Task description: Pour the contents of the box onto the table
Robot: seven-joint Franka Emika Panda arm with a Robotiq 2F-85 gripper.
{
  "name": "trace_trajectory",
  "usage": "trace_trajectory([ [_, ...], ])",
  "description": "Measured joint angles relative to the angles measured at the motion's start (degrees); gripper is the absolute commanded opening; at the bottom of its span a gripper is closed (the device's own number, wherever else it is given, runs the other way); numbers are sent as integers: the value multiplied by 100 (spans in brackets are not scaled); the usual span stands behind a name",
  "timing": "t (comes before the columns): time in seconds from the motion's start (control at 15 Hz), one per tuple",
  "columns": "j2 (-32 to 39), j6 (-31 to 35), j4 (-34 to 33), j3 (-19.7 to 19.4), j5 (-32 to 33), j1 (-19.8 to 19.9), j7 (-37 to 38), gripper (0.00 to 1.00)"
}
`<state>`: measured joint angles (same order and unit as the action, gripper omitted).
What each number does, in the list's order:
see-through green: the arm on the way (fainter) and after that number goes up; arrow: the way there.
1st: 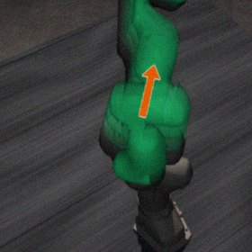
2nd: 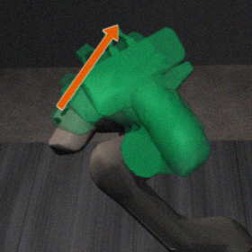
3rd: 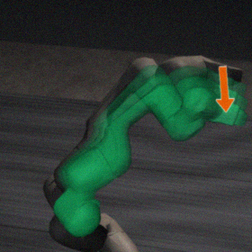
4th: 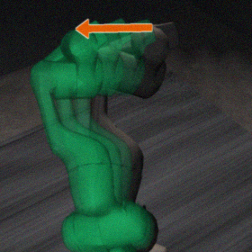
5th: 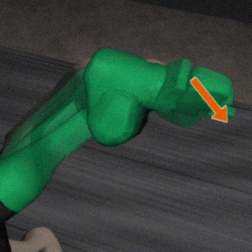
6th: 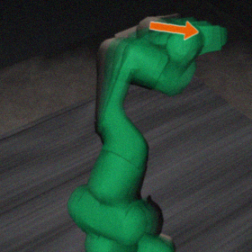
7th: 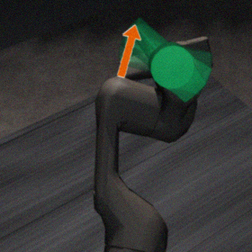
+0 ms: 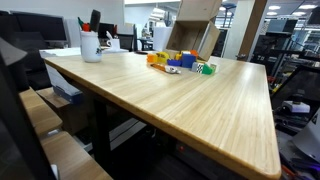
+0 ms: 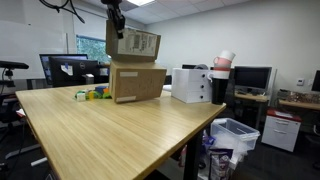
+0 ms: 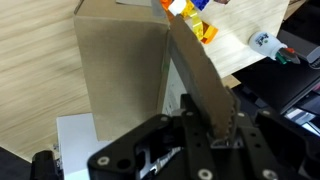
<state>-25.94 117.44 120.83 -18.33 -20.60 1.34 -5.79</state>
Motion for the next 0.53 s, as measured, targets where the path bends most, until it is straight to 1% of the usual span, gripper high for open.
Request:
trace_trajectory([
  [0.53, 50, -118, 23, -398, -953, 5, -340, 2],
])
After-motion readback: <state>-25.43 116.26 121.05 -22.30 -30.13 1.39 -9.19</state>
